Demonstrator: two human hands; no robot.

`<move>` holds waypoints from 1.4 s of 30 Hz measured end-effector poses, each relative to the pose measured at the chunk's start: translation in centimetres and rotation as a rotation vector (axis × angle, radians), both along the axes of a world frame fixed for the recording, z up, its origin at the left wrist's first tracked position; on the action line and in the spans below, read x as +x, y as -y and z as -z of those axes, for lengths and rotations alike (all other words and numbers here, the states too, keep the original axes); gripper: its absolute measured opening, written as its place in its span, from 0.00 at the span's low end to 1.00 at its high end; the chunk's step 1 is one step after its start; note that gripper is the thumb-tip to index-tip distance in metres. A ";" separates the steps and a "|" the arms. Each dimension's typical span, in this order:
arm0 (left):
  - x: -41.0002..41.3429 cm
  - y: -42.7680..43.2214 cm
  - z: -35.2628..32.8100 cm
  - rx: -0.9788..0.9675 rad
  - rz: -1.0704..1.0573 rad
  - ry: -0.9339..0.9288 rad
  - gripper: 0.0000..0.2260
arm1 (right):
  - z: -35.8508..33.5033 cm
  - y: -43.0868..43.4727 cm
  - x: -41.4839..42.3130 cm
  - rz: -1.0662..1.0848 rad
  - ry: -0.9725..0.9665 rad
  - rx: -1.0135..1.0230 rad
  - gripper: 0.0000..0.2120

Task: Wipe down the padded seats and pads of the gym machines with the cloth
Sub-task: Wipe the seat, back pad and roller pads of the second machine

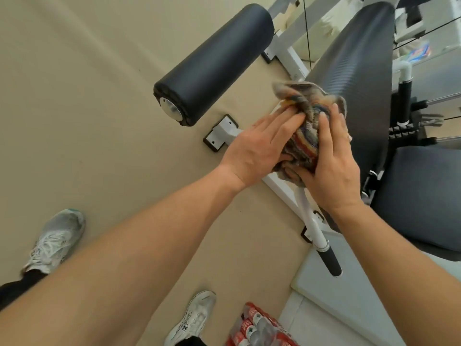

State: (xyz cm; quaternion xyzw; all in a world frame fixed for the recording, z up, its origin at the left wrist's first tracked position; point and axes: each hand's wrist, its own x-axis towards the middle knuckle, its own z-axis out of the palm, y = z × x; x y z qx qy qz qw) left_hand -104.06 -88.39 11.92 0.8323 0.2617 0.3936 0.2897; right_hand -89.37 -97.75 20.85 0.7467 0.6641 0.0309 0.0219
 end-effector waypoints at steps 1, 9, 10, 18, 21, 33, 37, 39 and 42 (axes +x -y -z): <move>-0.1 0.3 -0.1 -0.079 -0.020 0.019 0.28 | -0.7 -0.7 0.0 -0.026 0.012 -0.045 0.48; -2.3 0.0 -3.2 -0.440 -0.184 -0.082 0.14 | -3.8 -3.9 -2.8 -0.092 0.058 -0.216 0.29; -2.8 -0.5 -3.8 -0.510 -0.196 -0.095 0.12 | -3.9 -4.2 -3.2 -0.071 0.041 -0.190 0.26; -3.8 -9.1 -10.3 -1.502 -0.055 0.380 0.11 | -6.5 -14.7 -10.8 0.750 -0.597 0.200 0.15; -5.1 -13.2 -11.5 -1.403 0.062 0.320 0.15 | -6.5 -18.7 -12.6 0.909 -0.992 0.310 0.14; -3.0 -25.9 -11.8 -1.439 0.042 0.225 0.13 | -5.0 -30.4 -8.5 1.253 -1.122 0.544 0.13; 1.6 -30.1 -12.1 -1.371 0.218 0.212 0.15 | -4.0 -33.9 -3.2 1.255 -1.046 0.751 0.10; 4.4 -31.9 -11.9 -1.384 0.308 0.172 0.16 | -3.8 -35.2 0.6 1.216 -0.770 0.757 0.06; 9.2 -33.4 -11.7 -1.426 0.351 0.087 0.18 | -4.6 -36.8 6.8 1.164 -0.376 0.751 0.07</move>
